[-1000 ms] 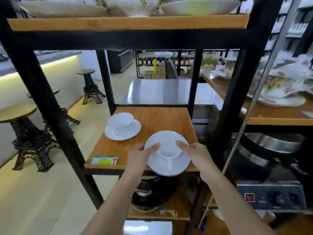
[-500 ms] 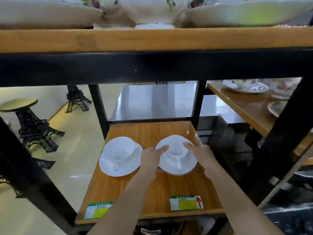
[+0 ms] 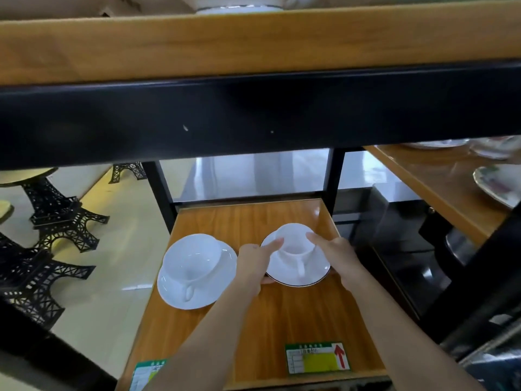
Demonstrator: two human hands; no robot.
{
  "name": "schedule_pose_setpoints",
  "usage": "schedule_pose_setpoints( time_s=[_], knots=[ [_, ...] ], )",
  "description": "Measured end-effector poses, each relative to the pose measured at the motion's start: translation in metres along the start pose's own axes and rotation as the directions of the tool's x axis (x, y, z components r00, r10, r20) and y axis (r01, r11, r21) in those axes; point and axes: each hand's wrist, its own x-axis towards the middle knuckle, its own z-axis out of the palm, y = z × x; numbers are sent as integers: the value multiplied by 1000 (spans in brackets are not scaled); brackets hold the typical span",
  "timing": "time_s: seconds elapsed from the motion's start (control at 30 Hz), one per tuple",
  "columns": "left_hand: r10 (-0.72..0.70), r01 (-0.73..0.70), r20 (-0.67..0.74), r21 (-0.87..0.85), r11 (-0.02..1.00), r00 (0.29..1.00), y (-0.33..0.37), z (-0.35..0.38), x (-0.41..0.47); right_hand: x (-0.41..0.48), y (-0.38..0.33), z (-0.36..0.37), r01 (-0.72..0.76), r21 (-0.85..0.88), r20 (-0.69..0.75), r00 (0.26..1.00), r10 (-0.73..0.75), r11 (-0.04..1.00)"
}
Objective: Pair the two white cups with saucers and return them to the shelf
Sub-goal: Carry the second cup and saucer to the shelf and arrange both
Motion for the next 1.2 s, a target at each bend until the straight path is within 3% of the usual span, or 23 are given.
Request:
schedule_pose_setpoints(
  time_s=[0.17, 0.37, 0.47, 0.6, 0.73, 1.13, 1.2],
  knots=[
    [24, -25, 8, 168, 985, 1000, 2, 1, 9, 1, 1, -1, 10, -91, -21, 1000, -12, 996],
    [346, -305, -77, 322, 896, 935, -7, -10, 2, -17, -8, -11, 302, -56, -195, 931, -307, 952],
    [454, -431, 30, 374, 821, 891, -15, -7, -2, -18, -7, -14, 349, -126, -93, 928, -362, 928],
    [451, -514, 248, 354, 782, 857, -19, -1, 0, -18, 1, -13, 392, -184, 135, 918, -372, 901],
    [465, -538, 273, 370, 757, 842, -29, 2, 12, -19, 3, -10, 450, -213, 221, 887, -406, 867],
    [512, -593, 300, 384, 708, 805, -21, -1, 4, -20, 7, -6, 465, -291, 191, 885, -425, 836],
    [511, -602, 319, 426, 675, 798, -17, -6, 2, -22, 5, -7, 449, -269, 108, 893, -437, 852]
  ],
)
